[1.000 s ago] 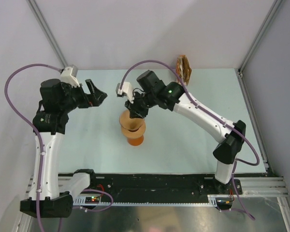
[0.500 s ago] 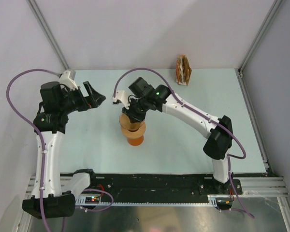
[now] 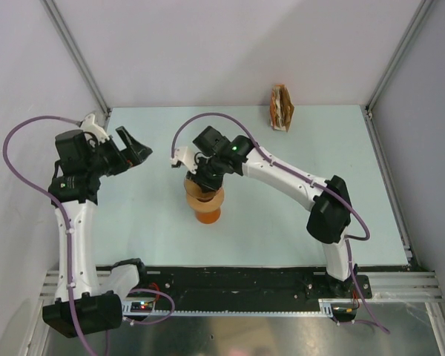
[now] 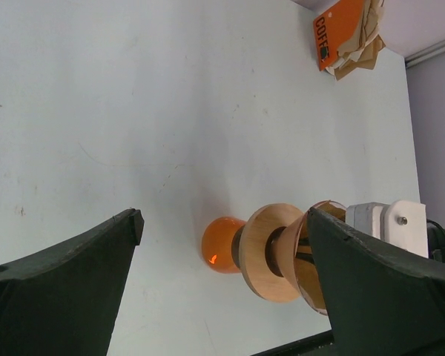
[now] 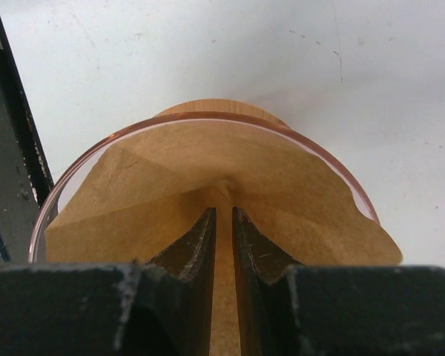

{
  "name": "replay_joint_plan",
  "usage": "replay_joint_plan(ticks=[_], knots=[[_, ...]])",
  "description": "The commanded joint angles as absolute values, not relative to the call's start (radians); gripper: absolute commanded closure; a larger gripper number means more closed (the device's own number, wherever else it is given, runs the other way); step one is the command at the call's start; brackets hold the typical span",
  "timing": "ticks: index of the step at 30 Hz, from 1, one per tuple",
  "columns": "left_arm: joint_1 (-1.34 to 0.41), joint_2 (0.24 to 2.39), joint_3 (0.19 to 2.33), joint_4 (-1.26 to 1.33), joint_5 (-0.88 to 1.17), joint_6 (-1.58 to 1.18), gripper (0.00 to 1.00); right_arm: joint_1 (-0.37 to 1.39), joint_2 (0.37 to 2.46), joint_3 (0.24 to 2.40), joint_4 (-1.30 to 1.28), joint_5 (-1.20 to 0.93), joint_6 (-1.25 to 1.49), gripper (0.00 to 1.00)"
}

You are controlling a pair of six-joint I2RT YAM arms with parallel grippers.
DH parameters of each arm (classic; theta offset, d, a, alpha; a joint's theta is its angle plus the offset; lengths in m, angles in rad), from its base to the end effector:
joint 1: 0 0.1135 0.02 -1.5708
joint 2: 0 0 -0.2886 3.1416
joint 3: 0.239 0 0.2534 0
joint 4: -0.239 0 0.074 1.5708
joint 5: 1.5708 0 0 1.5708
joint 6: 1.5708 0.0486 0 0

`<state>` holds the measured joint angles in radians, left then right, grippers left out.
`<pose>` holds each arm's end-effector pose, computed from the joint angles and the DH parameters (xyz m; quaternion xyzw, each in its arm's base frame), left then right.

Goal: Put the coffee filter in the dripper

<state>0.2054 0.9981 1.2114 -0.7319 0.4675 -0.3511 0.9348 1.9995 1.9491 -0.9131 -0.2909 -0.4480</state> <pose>0.1939 0.0180 0.4086 -0.1192 0.8408 -0.2353 0.4726 0.2606 0.3765 0.3245 -0.6354 0.6997 0.2055 0.2538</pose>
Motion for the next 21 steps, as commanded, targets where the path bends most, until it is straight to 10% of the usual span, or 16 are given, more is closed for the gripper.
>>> replay_joint_plan(ticks=[1, 21], knots=[[0.222, 0.974, 1.210, -0.725, 0.484, -0.369, 0.00, 0.937, 2.014, 1.935, -0.899, -0.270, -0.470, 0.81], [0.228, 0.975, 1.188, -0.720, 0.490, -0.356, 0.00, 0.951, 2.075, 1.995, -0.969, -0.247, -0.499, 0.80]])
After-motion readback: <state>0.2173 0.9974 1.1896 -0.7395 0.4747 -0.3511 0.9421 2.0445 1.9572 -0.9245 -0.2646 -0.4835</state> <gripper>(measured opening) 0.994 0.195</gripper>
